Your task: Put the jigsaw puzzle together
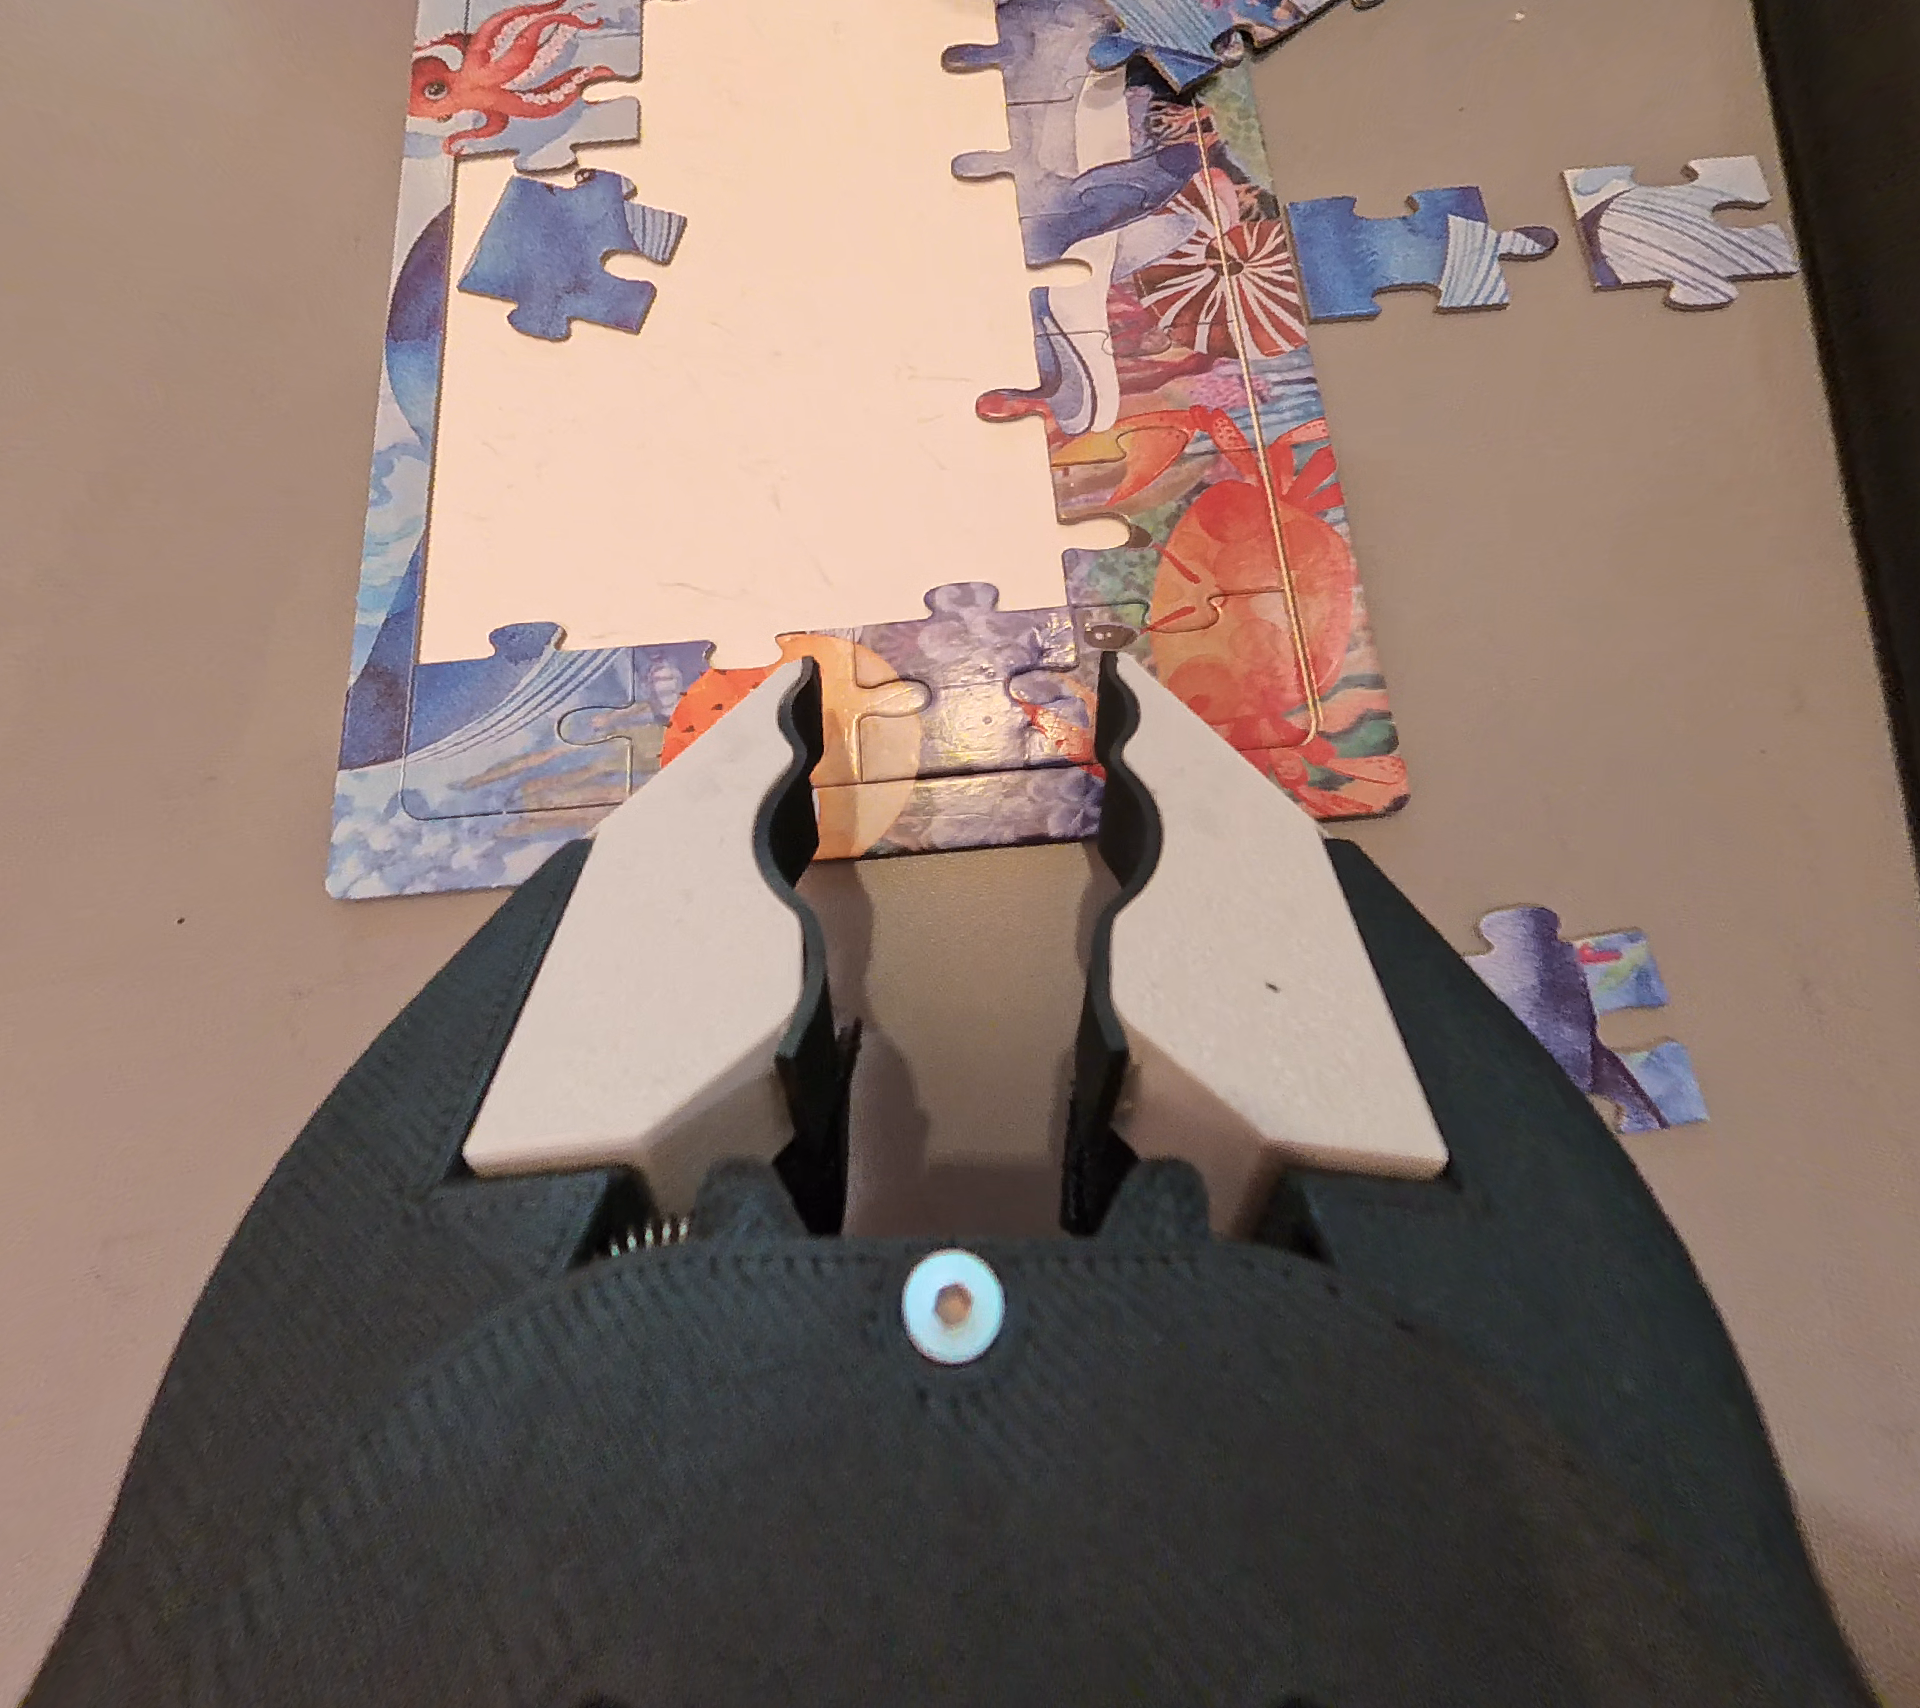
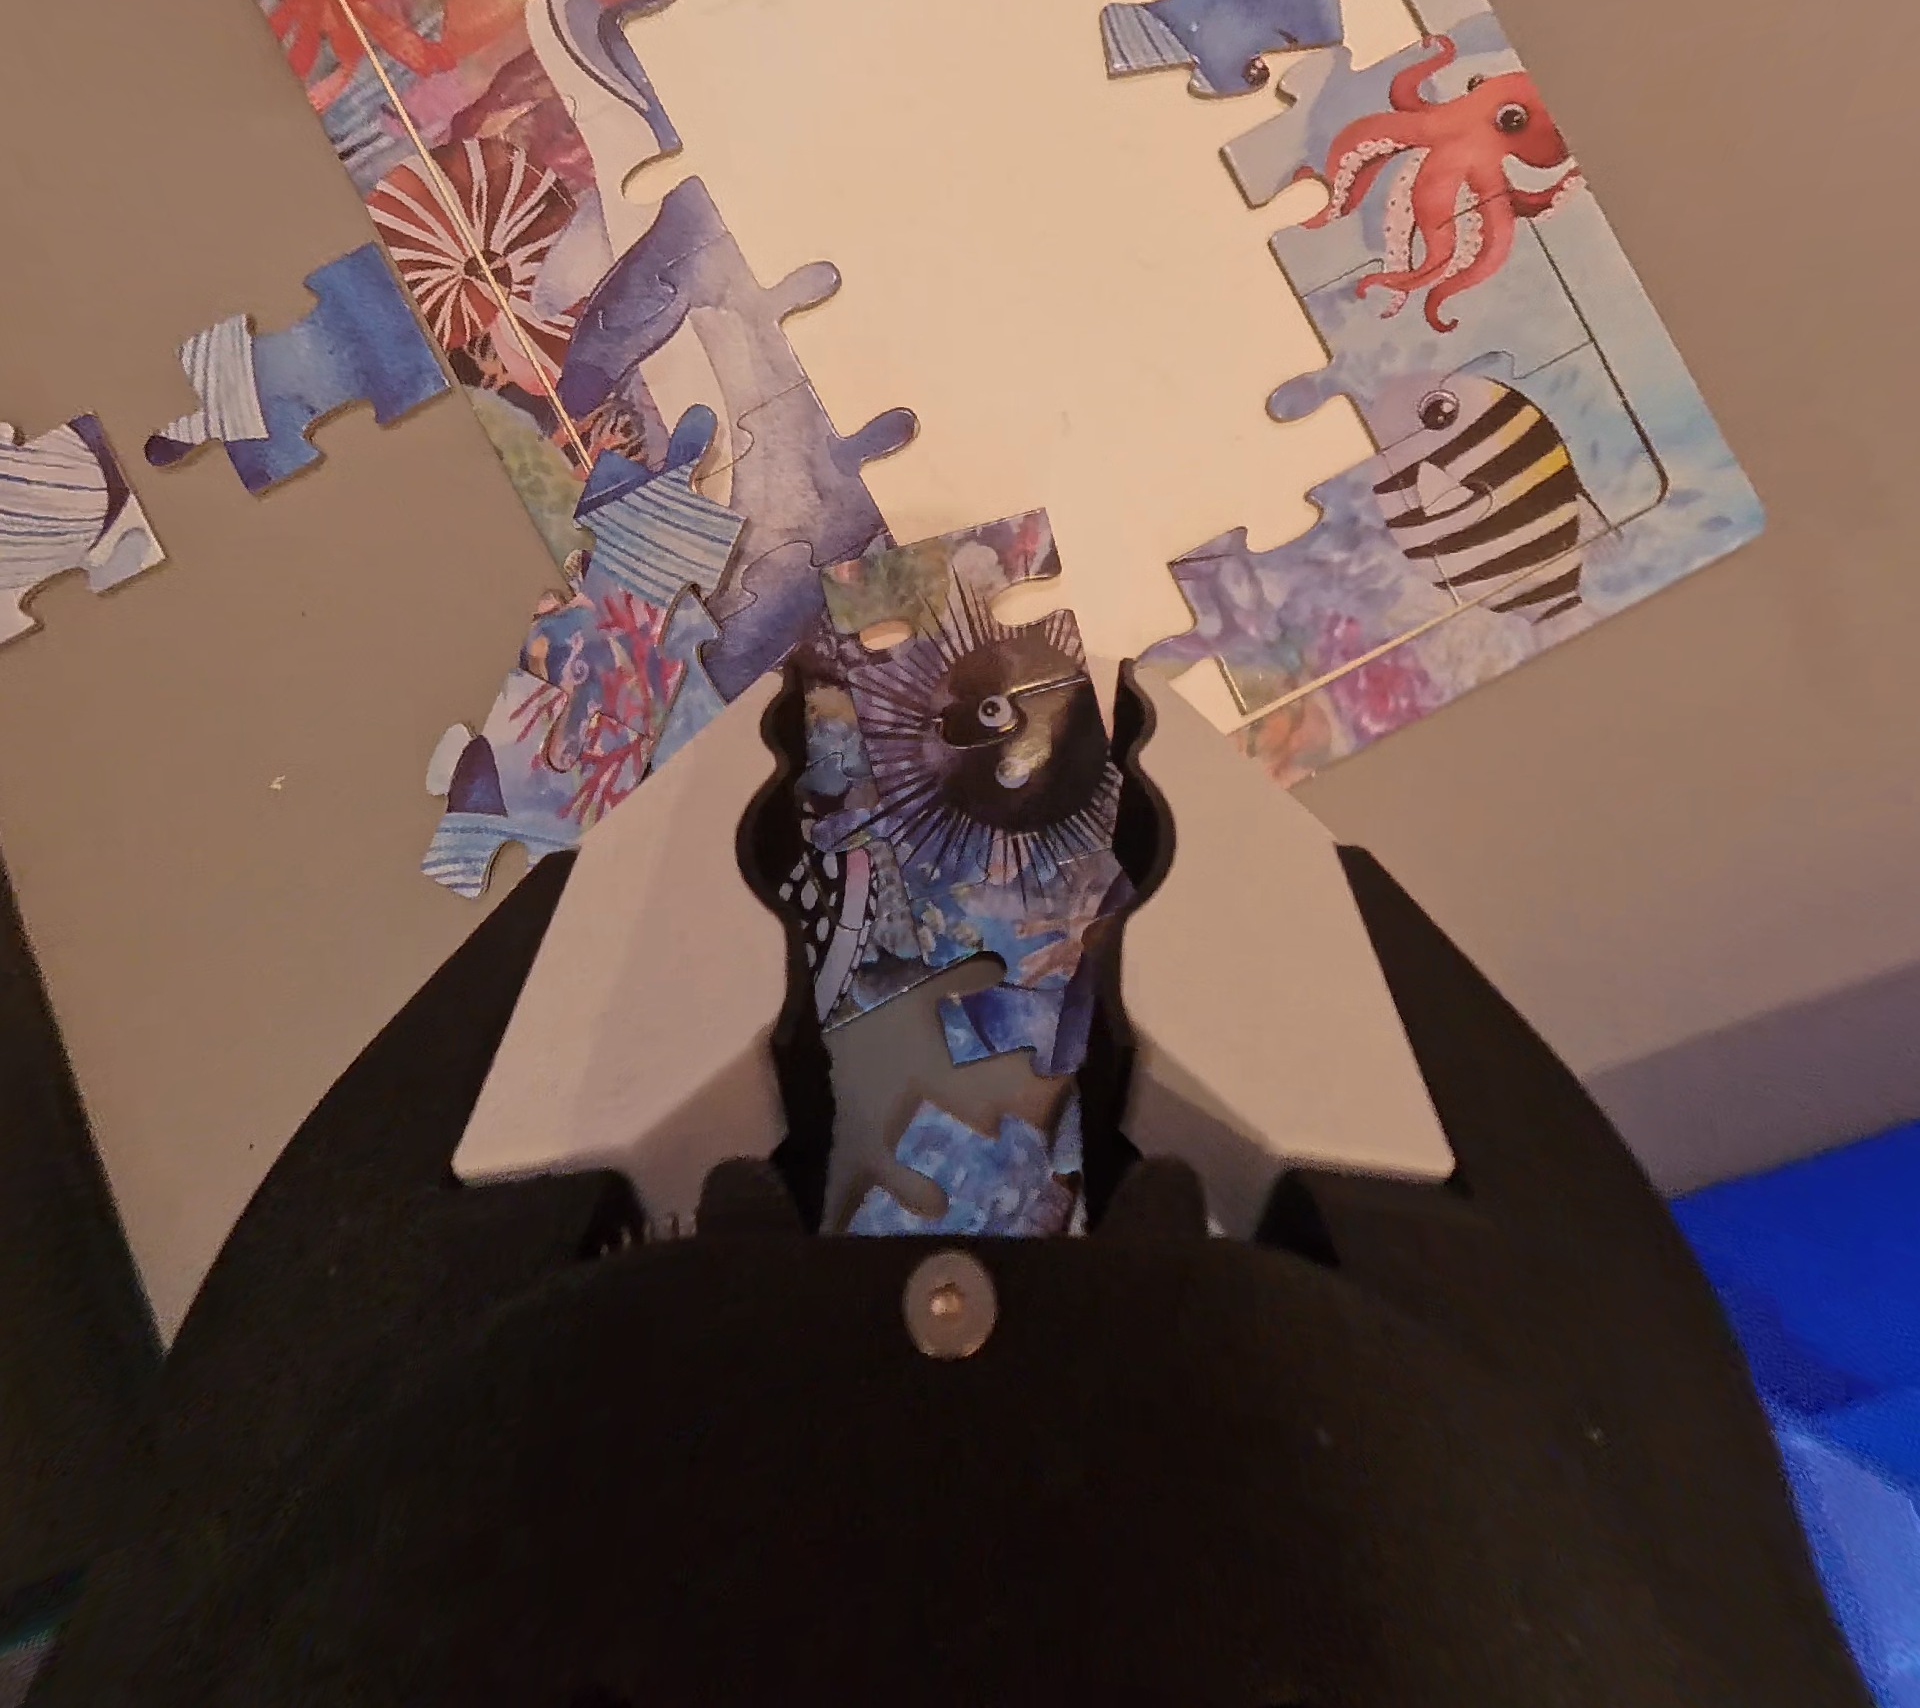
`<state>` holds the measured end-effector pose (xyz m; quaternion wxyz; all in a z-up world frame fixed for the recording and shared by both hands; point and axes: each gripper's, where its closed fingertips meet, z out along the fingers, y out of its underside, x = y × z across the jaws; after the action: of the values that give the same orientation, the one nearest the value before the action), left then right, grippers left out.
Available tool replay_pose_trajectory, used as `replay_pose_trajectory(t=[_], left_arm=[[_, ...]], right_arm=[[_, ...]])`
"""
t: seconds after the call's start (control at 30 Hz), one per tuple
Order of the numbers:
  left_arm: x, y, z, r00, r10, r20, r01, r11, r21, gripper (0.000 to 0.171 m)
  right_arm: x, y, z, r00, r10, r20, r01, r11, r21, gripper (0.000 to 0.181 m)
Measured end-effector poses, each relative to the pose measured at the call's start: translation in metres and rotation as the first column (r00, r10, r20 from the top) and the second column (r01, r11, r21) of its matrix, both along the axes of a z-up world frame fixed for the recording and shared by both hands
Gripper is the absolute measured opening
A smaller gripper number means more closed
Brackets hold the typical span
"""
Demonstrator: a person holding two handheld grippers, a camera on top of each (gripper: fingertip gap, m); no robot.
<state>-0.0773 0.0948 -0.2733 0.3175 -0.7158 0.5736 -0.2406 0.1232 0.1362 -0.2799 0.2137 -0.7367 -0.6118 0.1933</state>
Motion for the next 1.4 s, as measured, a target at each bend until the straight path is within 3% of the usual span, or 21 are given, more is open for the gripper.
replay_pose_trajectory(t=[0.17,0.47,0.77,1.03,1.4], left_arm=[[0.001,0.001,0.0,1.0,0.0,0.005,0.0,1.0,0.001,0.051],[0.002,0.004,0.001,1.0,0.002,0.017,-0.002,1.0,0.001,0.051],[0.005,0.004,0.0,1.0,-0.008,0.013,0.008,1.0,-0.003,0.051],[0.007,0.005,-0.002,1.0,-0.009,0.01,0.009,1.0,-0.004,0.051],[0.006,0.006,0.001,1.0,-0.005,0.027,0.005,1.0,-0.004,0.05]], right_arm=[[-0.002,0.001,-0.006,0.999,0.051,0.001,-0.051,0.995,-0.081,0.049],[-0.002,0.002,-0.004,0.995,0.084,-0.044,-0.087,0.994,-0.062,0.027],[-0.001,-0.015,-0.007,0.989,0.143,-0.026,-0.144,0.989,-0.041,0.062],[0.0,-0.015,-0.007,0.985,0.158,-0.063,-0.16,0.987,-0.017,0.045],[0.003,-0.012,-0.006,0.983,0.155,-0.098,-0.156,0.988,-0.01,0.044]])
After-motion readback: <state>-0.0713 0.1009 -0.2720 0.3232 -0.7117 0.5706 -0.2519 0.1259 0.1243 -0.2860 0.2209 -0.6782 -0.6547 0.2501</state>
